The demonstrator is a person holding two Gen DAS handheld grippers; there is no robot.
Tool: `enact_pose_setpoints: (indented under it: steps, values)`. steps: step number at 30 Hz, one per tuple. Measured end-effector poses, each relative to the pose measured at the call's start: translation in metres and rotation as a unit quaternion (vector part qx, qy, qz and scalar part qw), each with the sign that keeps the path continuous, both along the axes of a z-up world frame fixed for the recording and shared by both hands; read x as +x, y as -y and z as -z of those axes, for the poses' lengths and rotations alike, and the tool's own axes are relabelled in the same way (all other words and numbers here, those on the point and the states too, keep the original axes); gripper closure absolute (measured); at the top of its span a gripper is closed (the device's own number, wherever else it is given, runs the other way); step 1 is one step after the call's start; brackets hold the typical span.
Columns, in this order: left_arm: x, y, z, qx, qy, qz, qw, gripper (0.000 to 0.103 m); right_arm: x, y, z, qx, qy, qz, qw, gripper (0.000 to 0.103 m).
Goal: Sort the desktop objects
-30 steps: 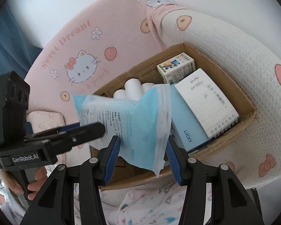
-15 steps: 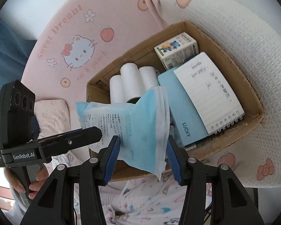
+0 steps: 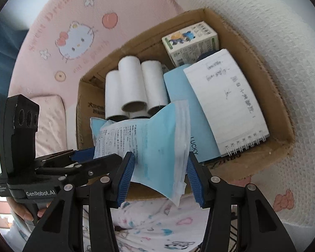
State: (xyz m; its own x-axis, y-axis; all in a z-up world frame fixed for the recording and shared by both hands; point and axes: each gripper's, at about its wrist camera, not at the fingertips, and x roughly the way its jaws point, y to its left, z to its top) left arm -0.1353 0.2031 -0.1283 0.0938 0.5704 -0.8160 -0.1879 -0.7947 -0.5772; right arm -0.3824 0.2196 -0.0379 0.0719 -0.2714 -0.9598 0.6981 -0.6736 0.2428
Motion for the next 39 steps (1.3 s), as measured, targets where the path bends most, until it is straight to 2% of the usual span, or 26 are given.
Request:
enact_pose_setpoints:
  steps: [7, 13, 21, 23, 26, 30, 31, 33, 34, 35, 37, 39]
  values:
    - [0.005, -0.003, -0.003, -0.045, -0.047, 0.033, 0.9973, 0.036, -0.011, 0.017, 0.022, 0.021, 0.039, -0.018, 0.999, 0.054]
    - [0.014, -0.014, -0.004, -0.088, -0.073, 0.086, 0.9897, 0.036, -0.024, 0.022, 0.045, 0.049, 0.077, -0.006, 0.996, 0.053]
    - [0.014, -0.003, -0.012, -0.079, -0.042, 0.094, 0.9915, 0.036, -0.026, 0.023, 0.051, 0.072, 0.067, -0.01, 0.995, 0.053]
    - [0.014, 0.001, -0.02, -0.086, -0.047, 0.097, 0.9904, 0.036, -0.025, 0.025, 0.051, 0.083, 0.06, -0.016, 0.995, 0.053]
    - [0.012, 0.005, -0.034, -0.09, -0.075, 0.1, 0.9881, 0.036, -0.022, 0.028, 0.052, 0.113, 0.035, -0.024, 0.993, 0.053]
    - [-0.001, 0.005, -0.033, -0.058, -0.076, 0.081, 0.9921, 0.036, -0.018, 0.031, 0.055, 0.124, 0.024, -0.033, 0.991, 0.053]
    - [-0.003, 0.003, -0.031, -0.046, -0.071, 0.077, 0.9934, 0.038, -0.017, 0.032, 0.054, 0.123, 0.021, -0.036, 0.992, 0.053]
    - [-0.005, -0.007, -0.024, -0.033, -0.063, 0.075, 0.9947, 0.054, -0.014, 0.033, 0.052, 0.113, 0.024, -0.039, 0.993, 0.053]
    - [-0.005, -0.011, -0.02, -0.033, -0.061, 0.075, 0.9947, 0.065, -0.011, 0.031, 0.051, 0.11, 0.023, -0.039, 0.993, 0.053]
    - [-0.005, -0.016, -0.016, -0.035, -0.06, 0.074, 0.9948, 0.07, -0.01, 0.031, 0.048, 0.104, 0.02, -0.039, 0.994, 0.053]
    - [-0.004, -0.023, -0.012, -0.025, -0.058, 0.071, 0.9954, 0.072, -0.008, 0.031, 0.044, 0.1, 0.005, -0.046, 0.994, 0.054]
    - [-0.005, -0.026, -0.006, -0.011, -0.055, 0.063, 0.9964, 0.073, -0.008, 0.031, 0.037, 0.091, -0.005, -0.044, 0.995, 0.067]
